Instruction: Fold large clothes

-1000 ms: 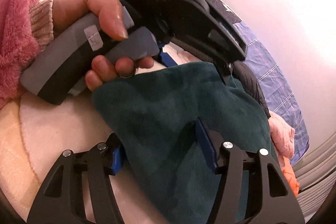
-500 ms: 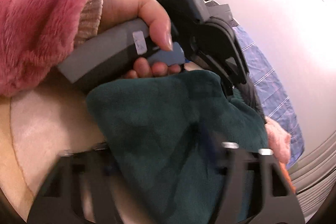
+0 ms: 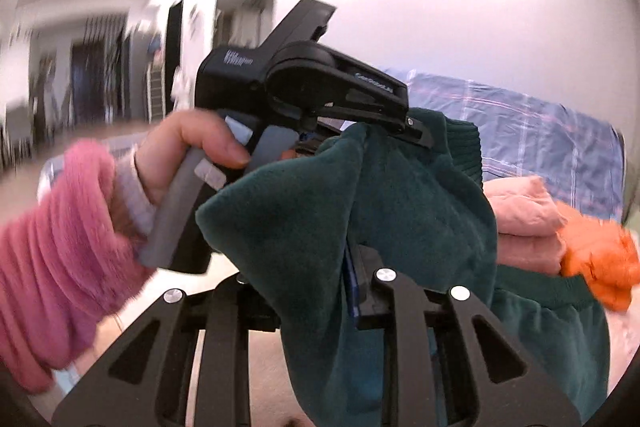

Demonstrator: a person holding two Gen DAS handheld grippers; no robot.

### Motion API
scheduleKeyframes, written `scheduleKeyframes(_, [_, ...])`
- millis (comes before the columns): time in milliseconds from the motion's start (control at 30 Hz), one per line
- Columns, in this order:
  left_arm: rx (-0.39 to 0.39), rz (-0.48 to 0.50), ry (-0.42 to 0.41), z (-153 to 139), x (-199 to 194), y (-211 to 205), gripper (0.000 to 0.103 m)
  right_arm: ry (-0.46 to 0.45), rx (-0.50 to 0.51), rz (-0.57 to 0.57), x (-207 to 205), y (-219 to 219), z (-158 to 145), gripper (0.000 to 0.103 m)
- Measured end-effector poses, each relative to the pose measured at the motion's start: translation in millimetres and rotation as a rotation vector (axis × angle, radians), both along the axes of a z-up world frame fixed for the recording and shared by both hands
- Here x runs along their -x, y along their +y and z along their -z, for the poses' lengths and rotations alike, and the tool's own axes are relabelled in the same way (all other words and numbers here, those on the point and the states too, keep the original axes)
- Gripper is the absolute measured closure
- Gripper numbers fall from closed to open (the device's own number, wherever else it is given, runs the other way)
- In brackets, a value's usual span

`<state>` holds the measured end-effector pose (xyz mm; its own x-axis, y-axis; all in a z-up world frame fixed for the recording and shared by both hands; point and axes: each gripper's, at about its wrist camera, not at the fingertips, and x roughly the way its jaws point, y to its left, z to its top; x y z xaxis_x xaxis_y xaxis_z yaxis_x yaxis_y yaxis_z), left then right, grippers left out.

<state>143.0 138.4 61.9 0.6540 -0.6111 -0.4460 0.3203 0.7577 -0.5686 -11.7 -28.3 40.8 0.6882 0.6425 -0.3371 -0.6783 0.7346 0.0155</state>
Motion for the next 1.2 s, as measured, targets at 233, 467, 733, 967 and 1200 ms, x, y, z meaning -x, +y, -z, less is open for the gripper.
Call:
scheduleKeyframes(233, [-0.216, 0.091, 0.009, -46, -43, -140, 0.068, 0.094, -0.302, 0.105, -19, -129, -19, 0.079])
scheduleKeyframes(467, [-0.436, 0.224, 0.064, -14, -70, -298, 0.061, 0.231, -0.534, 0.269, -22, -259, 21, 0.079])
scheduleKeyframes(733, [-0.662, 0.361, 0.08, 88, -61, -419, 0.039, 0.474, -0.598, 0.429, -10, -331, 112, 0.076])
scheduleKeyframes(967, [-0.552, 0.359, 0.076, 93, -63, -421, 0.039, 0.627, -0.753, 0.372, -20, -356, 136, 0.05])
scheduleKeyframes(1200, [-0.464, 0.325, 0.019, 59, -55, -397, 0.046, 0.672, -0.82, 0.341, -48, -362, 148, 0.071])
